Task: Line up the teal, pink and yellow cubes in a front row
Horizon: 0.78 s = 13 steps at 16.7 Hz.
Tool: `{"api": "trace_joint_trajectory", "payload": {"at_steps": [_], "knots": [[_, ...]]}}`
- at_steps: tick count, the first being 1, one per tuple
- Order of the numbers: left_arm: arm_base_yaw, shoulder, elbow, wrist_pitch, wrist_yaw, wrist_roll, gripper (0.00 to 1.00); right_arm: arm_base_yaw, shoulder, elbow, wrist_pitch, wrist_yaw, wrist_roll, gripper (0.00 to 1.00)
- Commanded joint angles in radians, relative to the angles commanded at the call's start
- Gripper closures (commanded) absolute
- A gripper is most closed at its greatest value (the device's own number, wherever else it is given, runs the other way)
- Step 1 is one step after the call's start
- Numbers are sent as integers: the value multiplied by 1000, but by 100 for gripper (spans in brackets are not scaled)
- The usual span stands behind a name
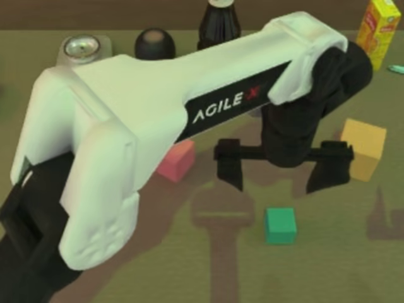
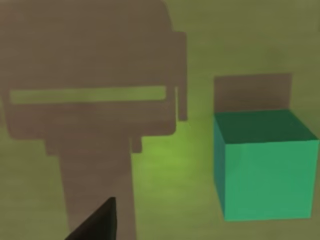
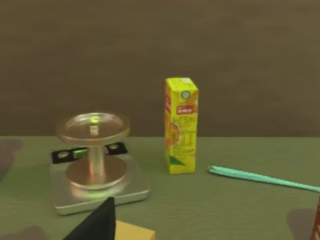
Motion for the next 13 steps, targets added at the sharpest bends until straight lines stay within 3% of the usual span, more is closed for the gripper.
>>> {"api": "trace_joint_trajectory", "payload": {"at_steps": [13], "knots": [[367,-34,-98,37,25,863,0,0,0,0,0,0,0,0]]}}
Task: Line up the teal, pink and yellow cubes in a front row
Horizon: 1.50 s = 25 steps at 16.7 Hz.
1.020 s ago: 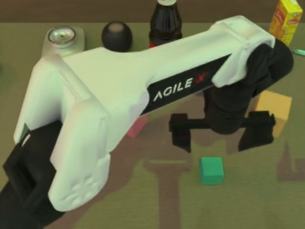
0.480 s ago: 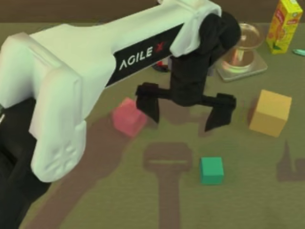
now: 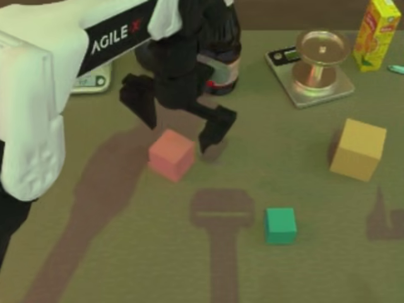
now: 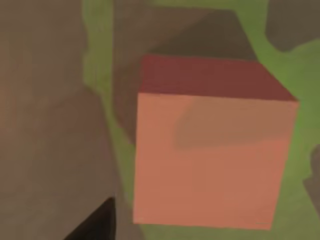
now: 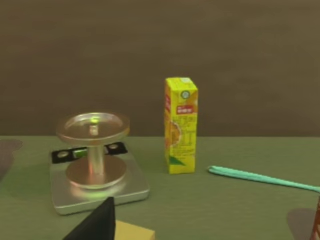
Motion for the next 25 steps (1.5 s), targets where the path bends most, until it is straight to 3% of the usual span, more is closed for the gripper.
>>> {"api": "trace_joint_trajectory", "payload": {"at_steps": [3,10,18,23,25], "knots": [[43,-9,-9,8,1,85,0,0,0,0,0,0,0,0],[43,-2,-20,25,1,90,0,0,0,0,0,0,0,0],[48,65,-210,285,2,94,0,0,0,0,0,0,0,0],[48,72,-228,309,2,94,0,0,0,0,0,0,0,0],[48,72,-228,309,2,94,15,0,0,0,0,0,0,0]]}}
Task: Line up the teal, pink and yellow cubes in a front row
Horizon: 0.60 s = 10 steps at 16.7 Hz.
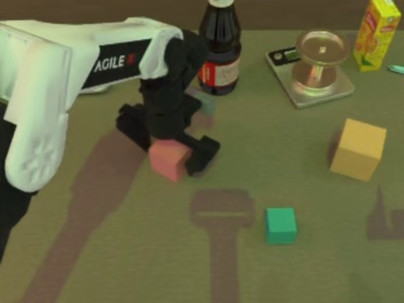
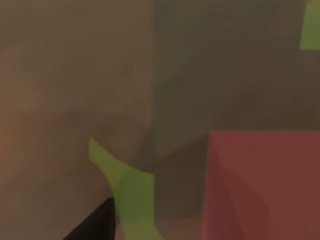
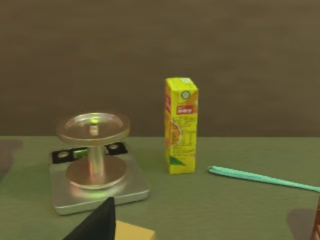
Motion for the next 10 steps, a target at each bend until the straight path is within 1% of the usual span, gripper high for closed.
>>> {"api": "trace_joint_trajectory", "payload": {"at_steps": [10], "knots": [[0,0,0,0,0,0,90,0,0,0,0,0,0,0]]}}
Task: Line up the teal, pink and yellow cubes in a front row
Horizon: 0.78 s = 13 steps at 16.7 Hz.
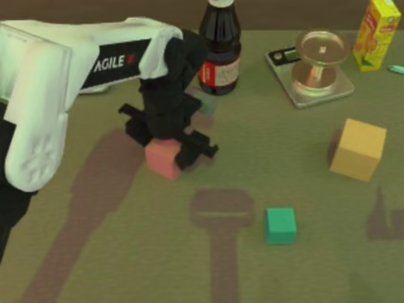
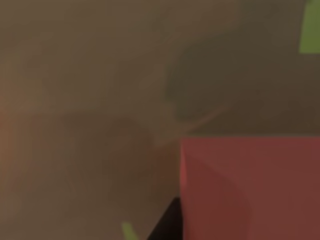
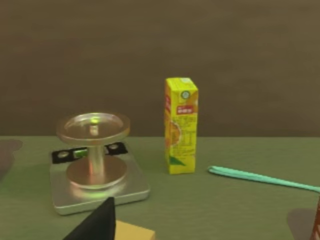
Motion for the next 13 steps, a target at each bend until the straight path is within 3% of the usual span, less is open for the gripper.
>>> {"api": "trace_joint_trajectory", "payload": {"at_steps": [2,13], "knots": [[0,0,0,0,0,0,100,0,0,0,0,0,0,0],[-4,-28,38,-45,2,4,100,0,0,0,0,0,0,0]]}}
